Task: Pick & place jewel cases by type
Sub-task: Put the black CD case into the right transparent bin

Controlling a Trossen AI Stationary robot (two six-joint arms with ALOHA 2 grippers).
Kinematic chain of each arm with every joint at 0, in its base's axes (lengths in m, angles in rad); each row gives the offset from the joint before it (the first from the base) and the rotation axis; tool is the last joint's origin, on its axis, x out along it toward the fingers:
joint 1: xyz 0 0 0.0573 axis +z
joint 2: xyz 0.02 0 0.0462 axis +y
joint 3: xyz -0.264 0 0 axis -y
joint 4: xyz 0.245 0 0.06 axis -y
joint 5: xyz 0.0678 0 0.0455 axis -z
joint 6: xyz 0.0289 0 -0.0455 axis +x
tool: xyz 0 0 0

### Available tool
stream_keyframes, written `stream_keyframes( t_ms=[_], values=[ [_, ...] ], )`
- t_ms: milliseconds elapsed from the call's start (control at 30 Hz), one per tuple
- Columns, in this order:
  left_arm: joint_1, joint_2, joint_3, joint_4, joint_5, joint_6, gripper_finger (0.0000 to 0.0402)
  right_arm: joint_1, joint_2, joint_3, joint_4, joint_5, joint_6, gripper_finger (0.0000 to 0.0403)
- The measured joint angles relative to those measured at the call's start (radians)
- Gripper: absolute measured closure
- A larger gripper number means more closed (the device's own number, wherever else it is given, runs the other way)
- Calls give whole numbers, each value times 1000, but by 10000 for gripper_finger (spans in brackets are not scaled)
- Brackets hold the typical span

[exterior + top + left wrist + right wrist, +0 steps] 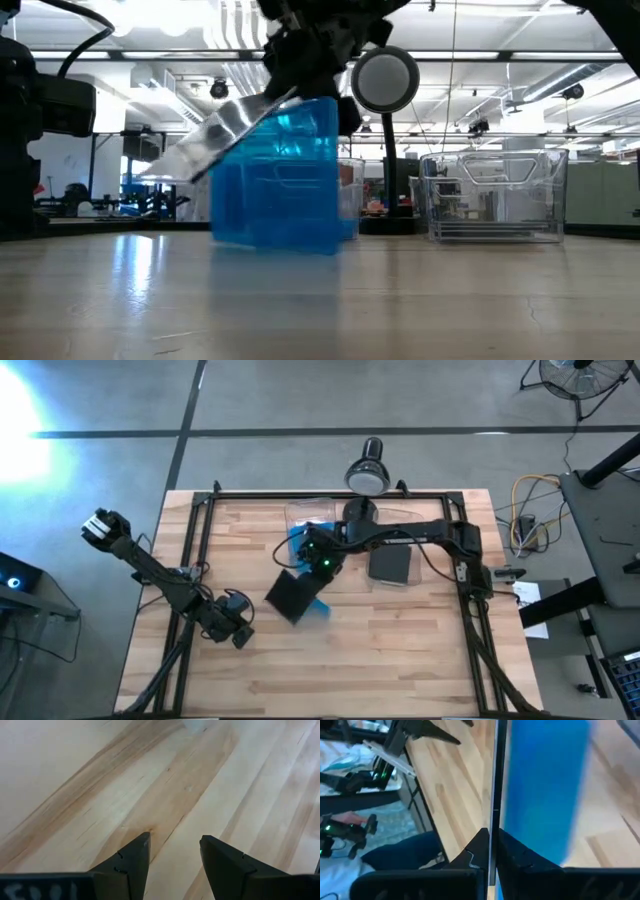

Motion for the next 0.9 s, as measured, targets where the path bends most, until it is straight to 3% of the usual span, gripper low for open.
stream_keyframes(
  t_ms=[100,333,467,633,900],
  values=[
    [0,0,0,0,1,0,246,1,-23,0,14,-162,-57,390],
    [0,0,0,0,1,5,246,14,-98,0,4,-143,-49,390],
    [0,0,0,0,2,1,246,16,-179,1,-97,-20,-38,390],
    [0,0,0,1,3,-3,246,13,-298,-5,-438,238,24,390],
    [0,0,0,1,-1,4,246,-15,-538,-8,-799,373,3,390]
  ],
)
